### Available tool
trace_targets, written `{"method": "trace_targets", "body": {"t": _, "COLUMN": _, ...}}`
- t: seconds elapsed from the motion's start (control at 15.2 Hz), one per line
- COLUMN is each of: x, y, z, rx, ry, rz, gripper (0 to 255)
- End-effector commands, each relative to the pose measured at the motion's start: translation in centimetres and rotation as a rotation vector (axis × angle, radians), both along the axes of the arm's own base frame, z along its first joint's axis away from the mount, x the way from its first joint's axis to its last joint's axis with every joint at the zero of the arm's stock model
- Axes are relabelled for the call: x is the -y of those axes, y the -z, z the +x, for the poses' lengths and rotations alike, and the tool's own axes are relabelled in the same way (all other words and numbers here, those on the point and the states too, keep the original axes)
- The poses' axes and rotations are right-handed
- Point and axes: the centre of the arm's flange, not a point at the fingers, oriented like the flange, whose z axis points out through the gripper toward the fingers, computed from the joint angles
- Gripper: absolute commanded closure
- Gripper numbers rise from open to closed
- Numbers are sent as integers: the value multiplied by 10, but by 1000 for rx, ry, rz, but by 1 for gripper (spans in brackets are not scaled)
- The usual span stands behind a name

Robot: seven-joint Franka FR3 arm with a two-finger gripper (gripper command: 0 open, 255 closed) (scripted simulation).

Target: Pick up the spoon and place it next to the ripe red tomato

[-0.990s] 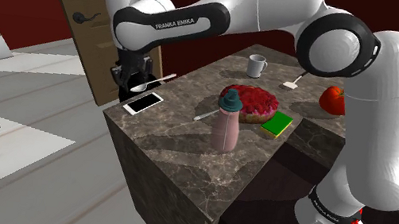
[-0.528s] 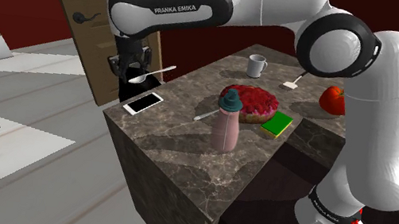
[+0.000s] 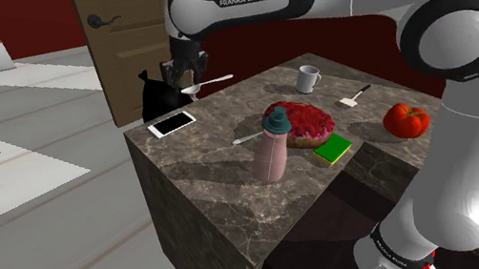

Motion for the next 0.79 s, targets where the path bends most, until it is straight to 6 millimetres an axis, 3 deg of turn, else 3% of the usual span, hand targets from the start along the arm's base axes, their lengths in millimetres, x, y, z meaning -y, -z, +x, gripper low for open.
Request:
{"method": "trace_targets", "body": {"t": 0.0, "x": 28, "y": 1, "z": -11, "rx": 0, "ry": 0, "rz": 0, "gripper": 255}}
{"method": "trace_targets", "body": {"t": 0.73, "x": 162, "y": 0, "z": -65, "rx": 0, "ry": 0, "rz": 0, "gripper": 255}}
